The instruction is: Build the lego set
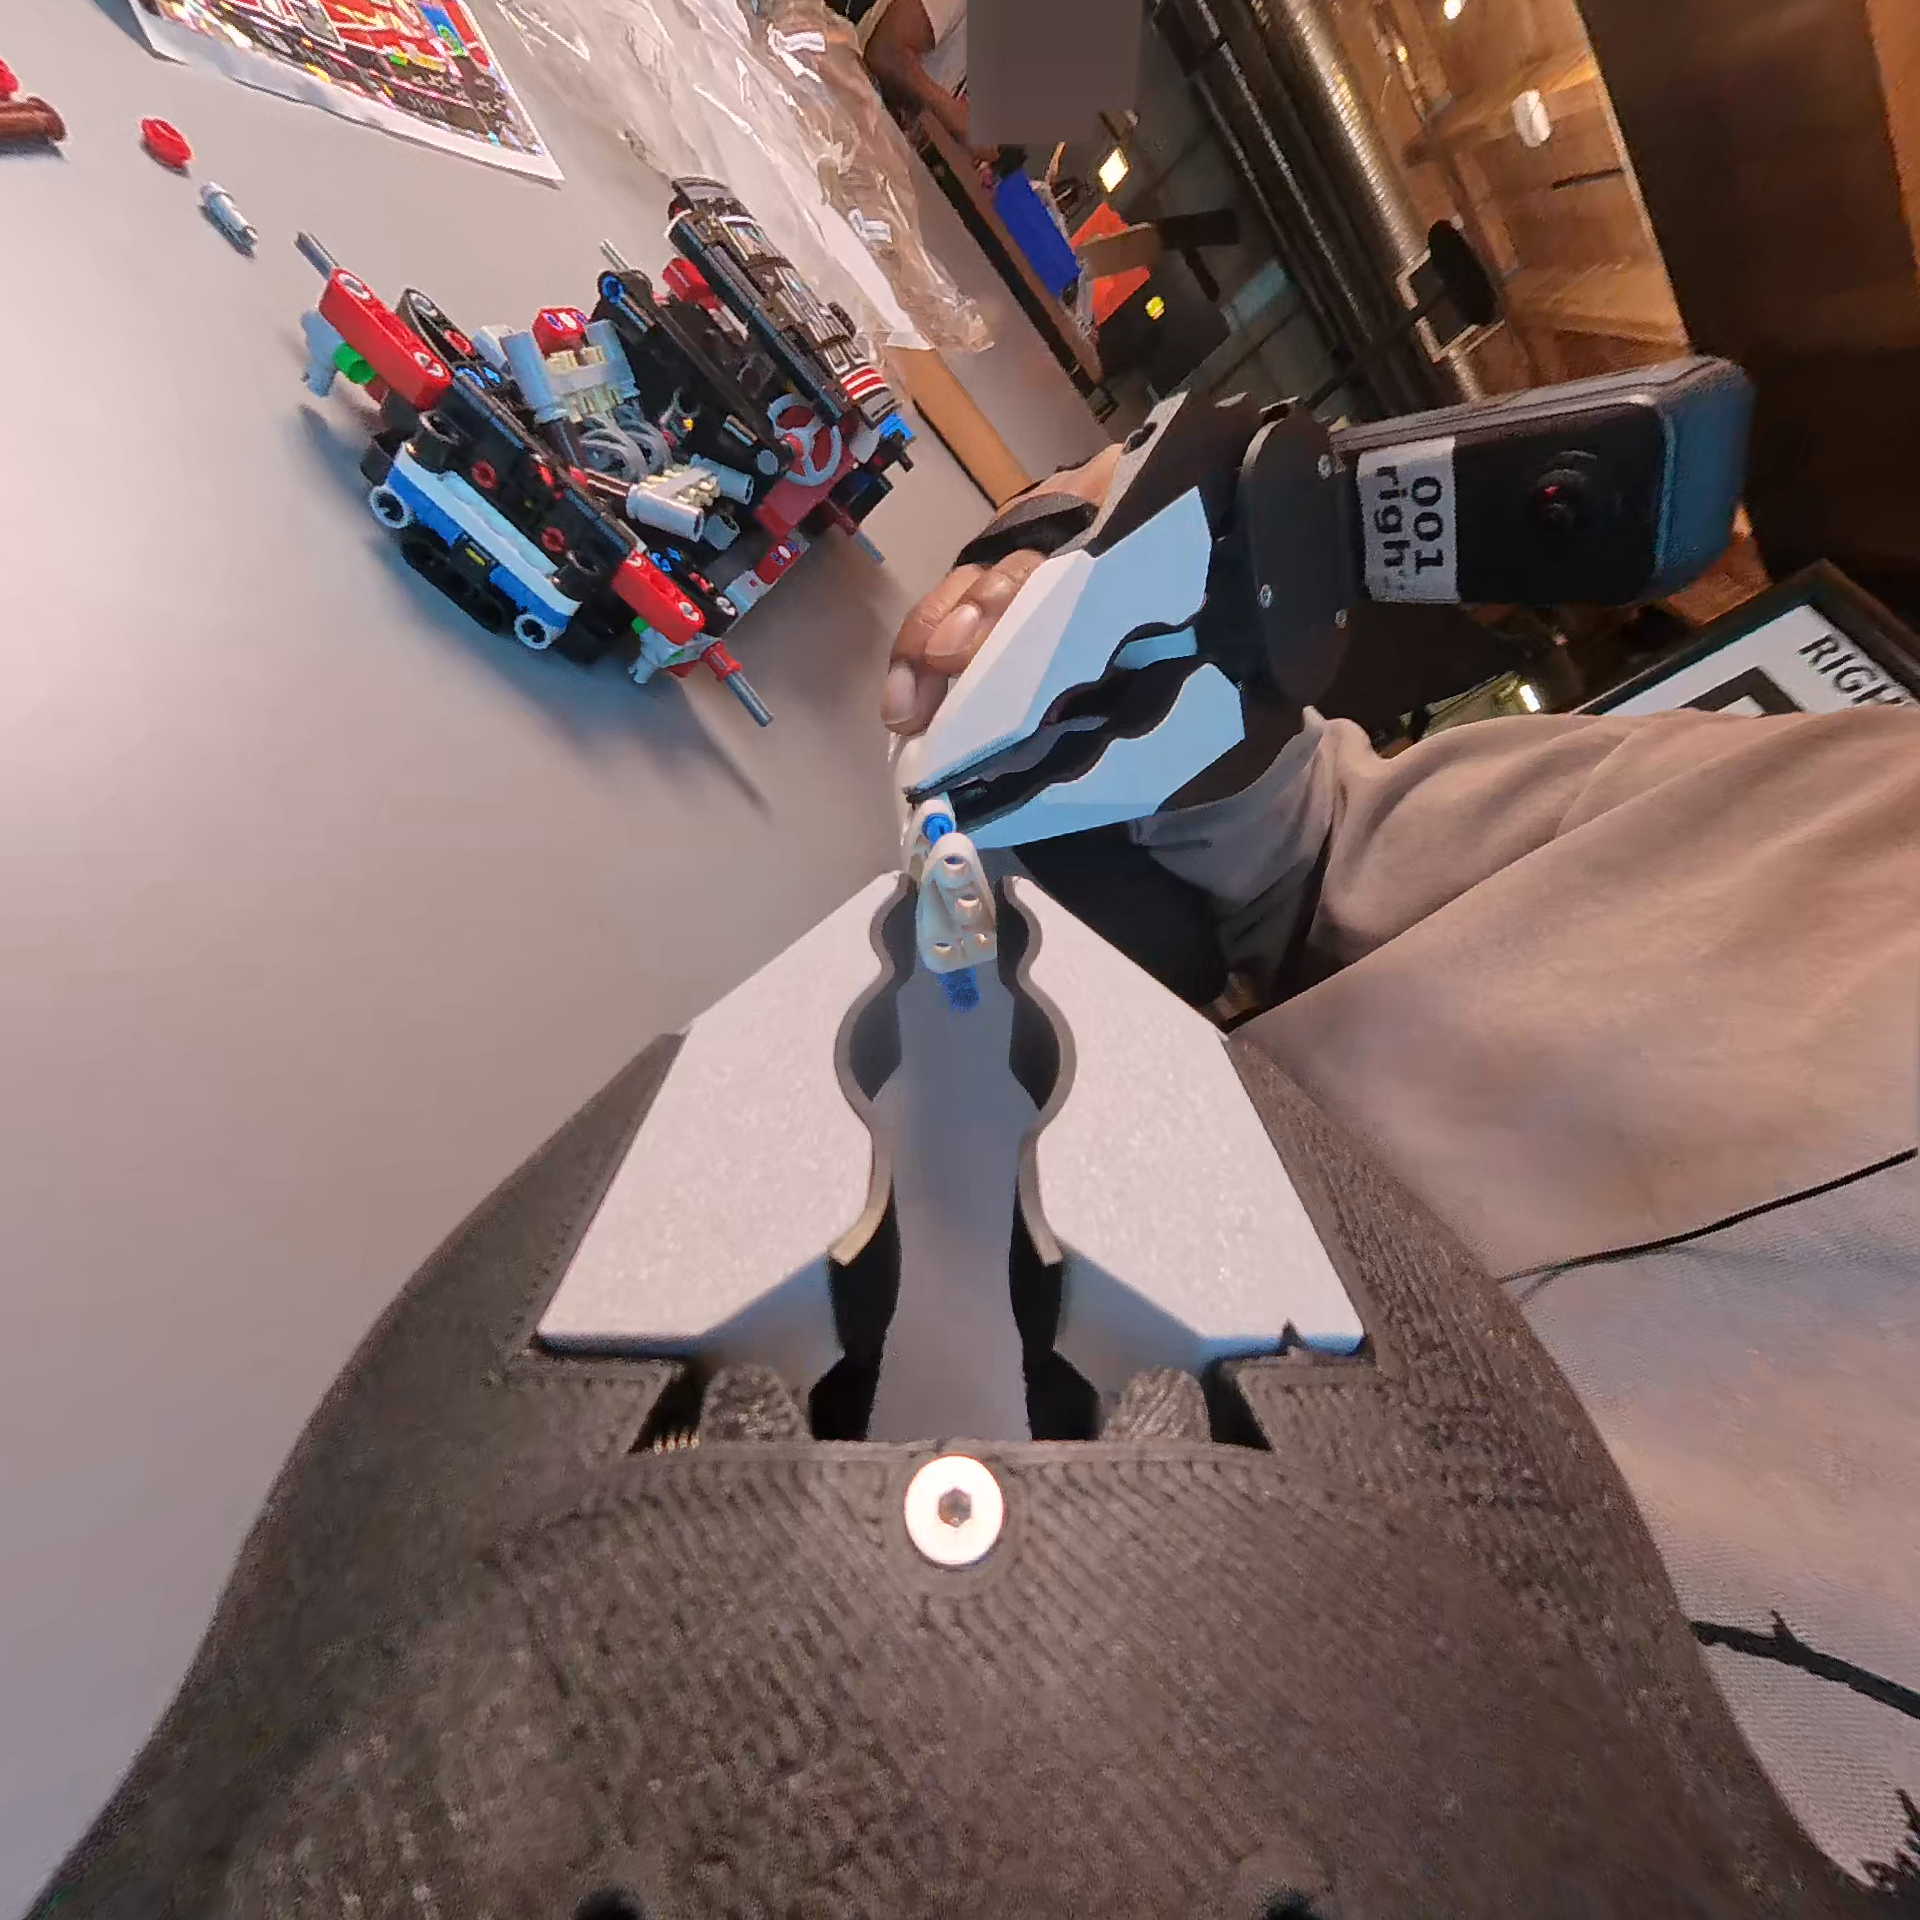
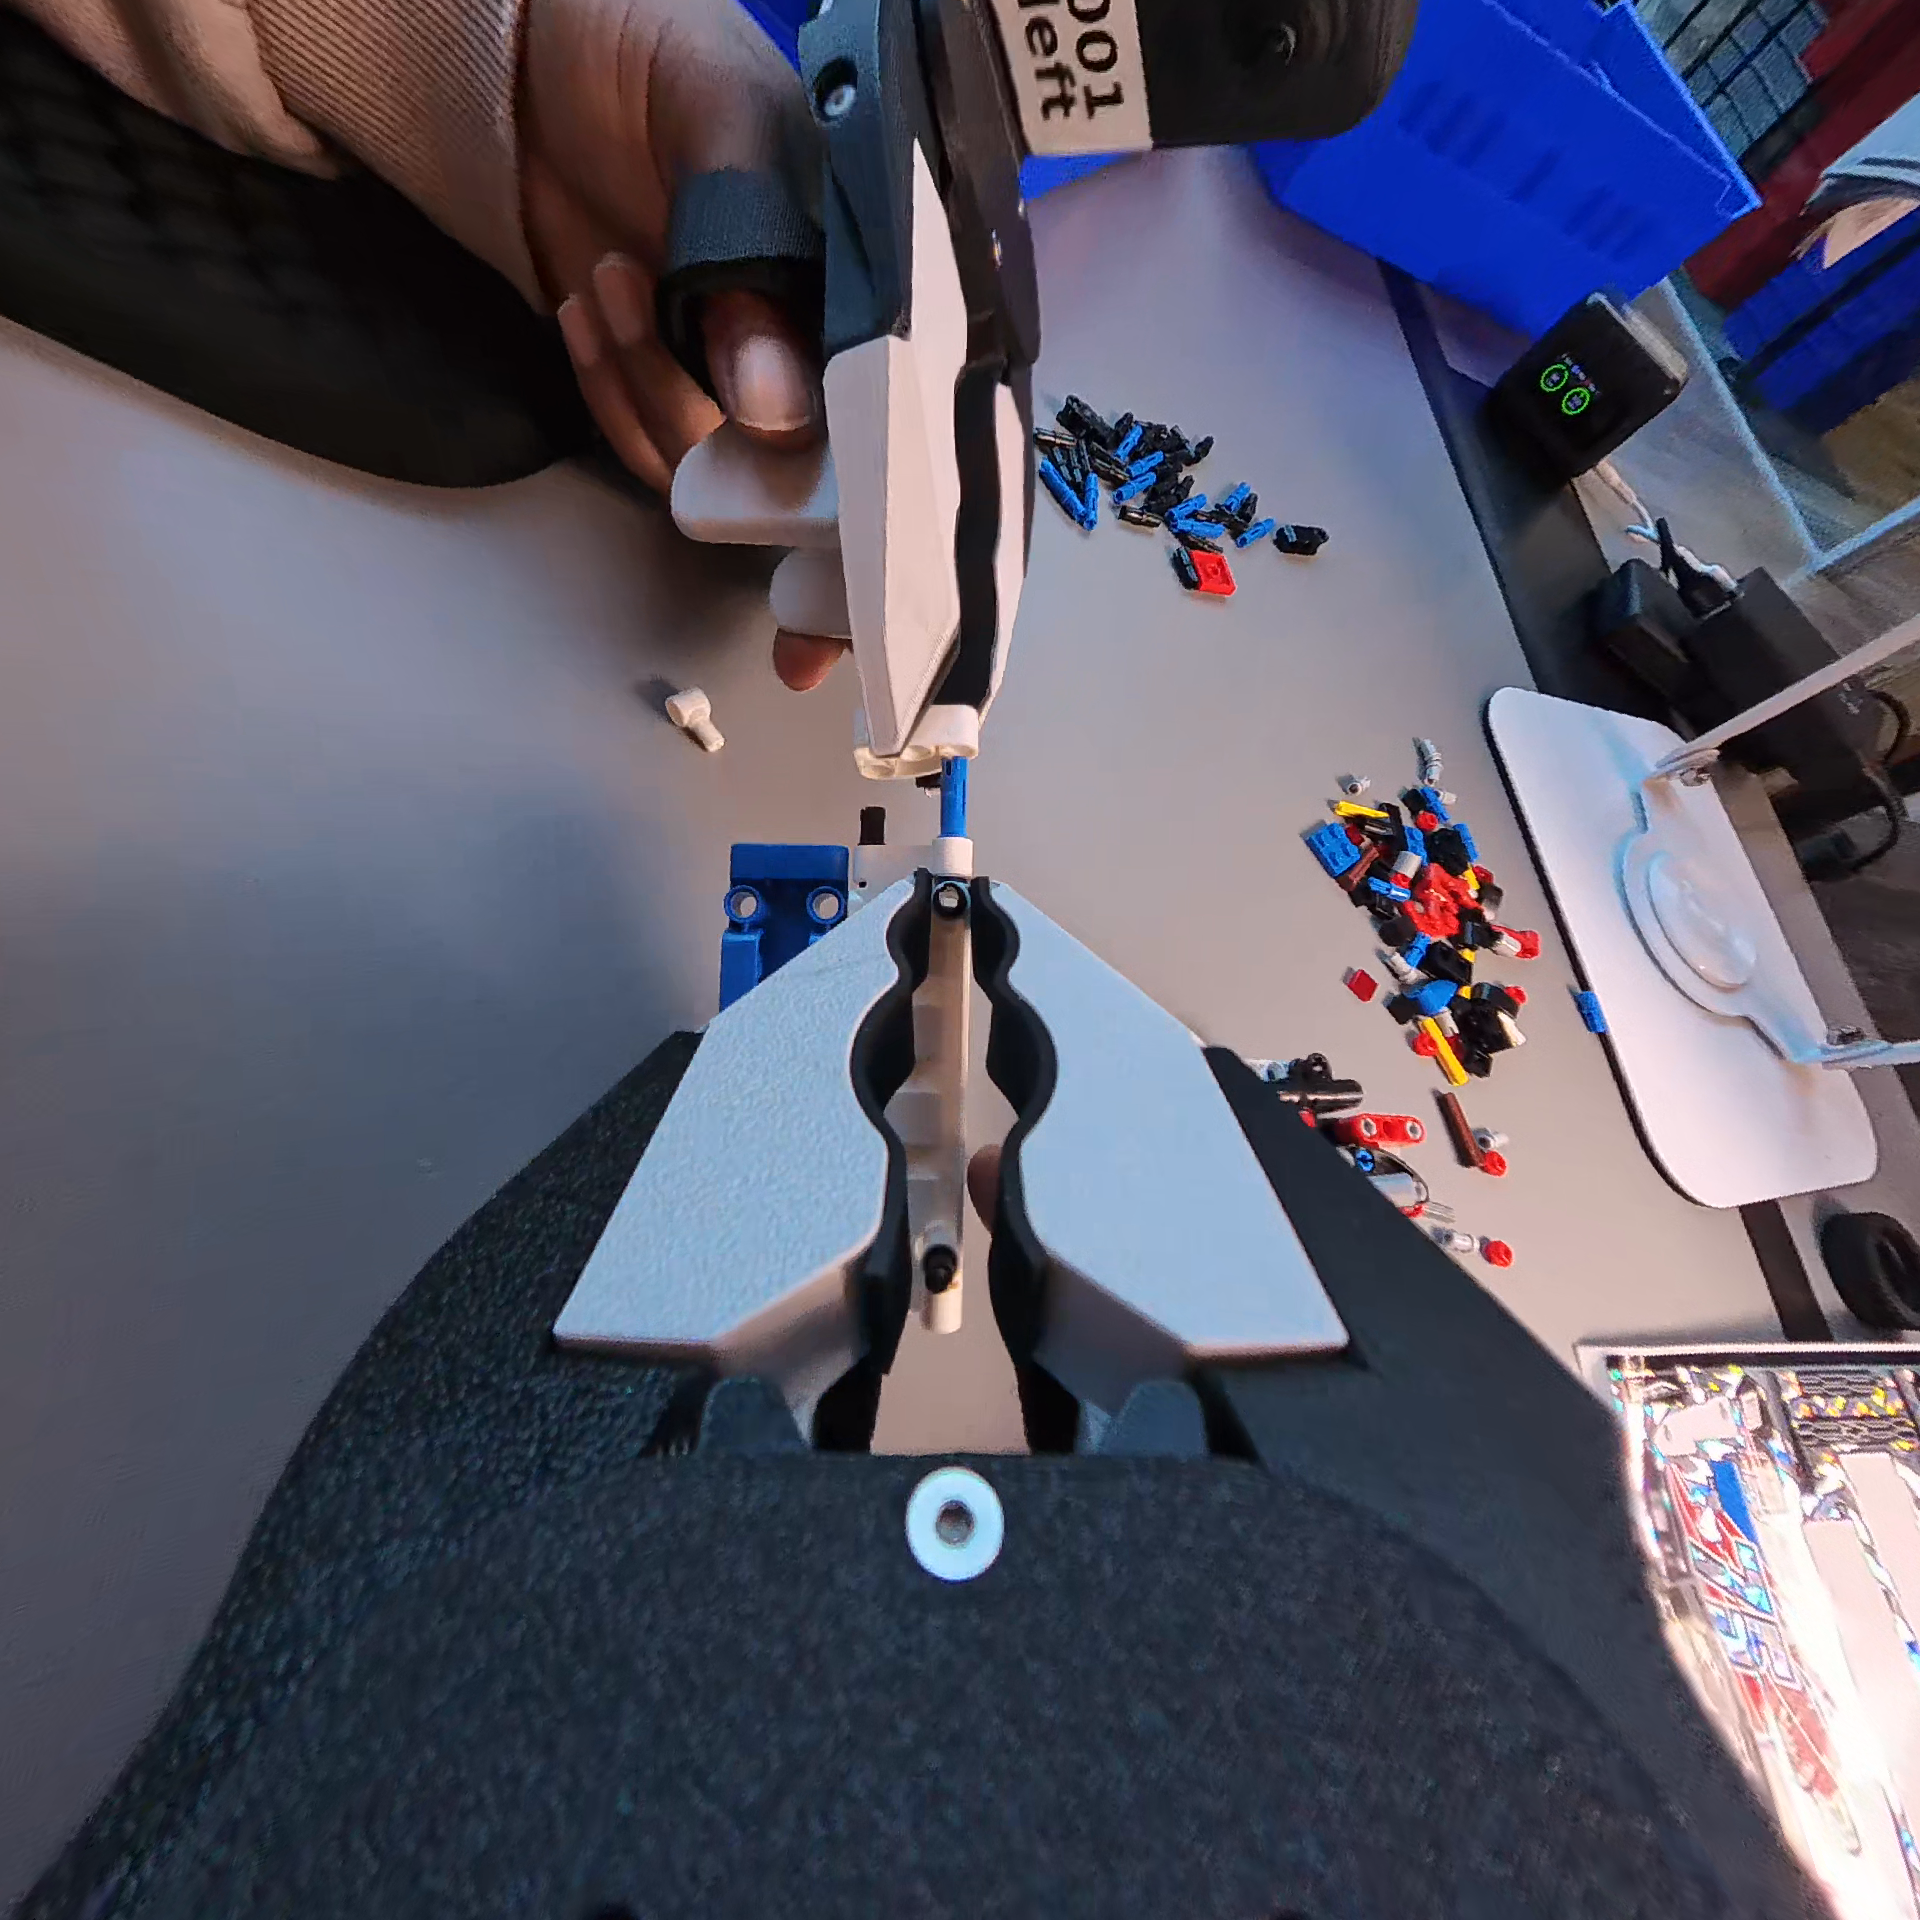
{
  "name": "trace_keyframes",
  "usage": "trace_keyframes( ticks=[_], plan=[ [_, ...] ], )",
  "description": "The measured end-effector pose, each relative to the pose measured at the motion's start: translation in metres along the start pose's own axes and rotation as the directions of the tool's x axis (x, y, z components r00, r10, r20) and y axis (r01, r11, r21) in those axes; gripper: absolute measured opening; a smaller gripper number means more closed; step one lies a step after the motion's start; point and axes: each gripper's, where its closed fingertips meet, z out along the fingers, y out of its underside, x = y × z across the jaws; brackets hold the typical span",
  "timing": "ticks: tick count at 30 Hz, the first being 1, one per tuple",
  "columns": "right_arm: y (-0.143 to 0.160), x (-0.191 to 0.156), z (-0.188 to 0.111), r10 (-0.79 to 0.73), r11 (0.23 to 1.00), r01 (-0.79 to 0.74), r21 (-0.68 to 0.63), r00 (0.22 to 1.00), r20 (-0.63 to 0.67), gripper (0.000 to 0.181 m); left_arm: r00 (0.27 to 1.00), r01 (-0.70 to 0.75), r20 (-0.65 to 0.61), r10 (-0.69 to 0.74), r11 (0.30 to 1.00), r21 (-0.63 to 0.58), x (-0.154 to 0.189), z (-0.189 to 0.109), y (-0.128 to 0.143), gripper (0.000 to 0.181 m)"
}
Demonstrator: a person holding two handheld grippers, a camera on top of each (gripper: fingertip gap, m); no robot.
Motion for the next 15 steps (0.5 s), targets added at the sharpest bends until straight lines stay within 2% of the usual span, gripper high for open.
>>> trace_keyframes(
  ticks=[7,15],
  plan=[
    [0.0074,-0.0032,0.0025,-0.043,0.998,0.043,-0.047,0.999,0.0,0.005,0.994,-0.06,0.09,0.066,0.996,-0.061,-0.0075,0.0036,0.0069,0.013],
    [0.0042,-0.0037,0.0018,-0.065,0.997,0.065,-0.034,0.998,-0.009,0.005,0.996,-0.04,0.072,0.044,0.997,-0.061,-0.0067,0.0023,0.0072,0.013]
  ],
)
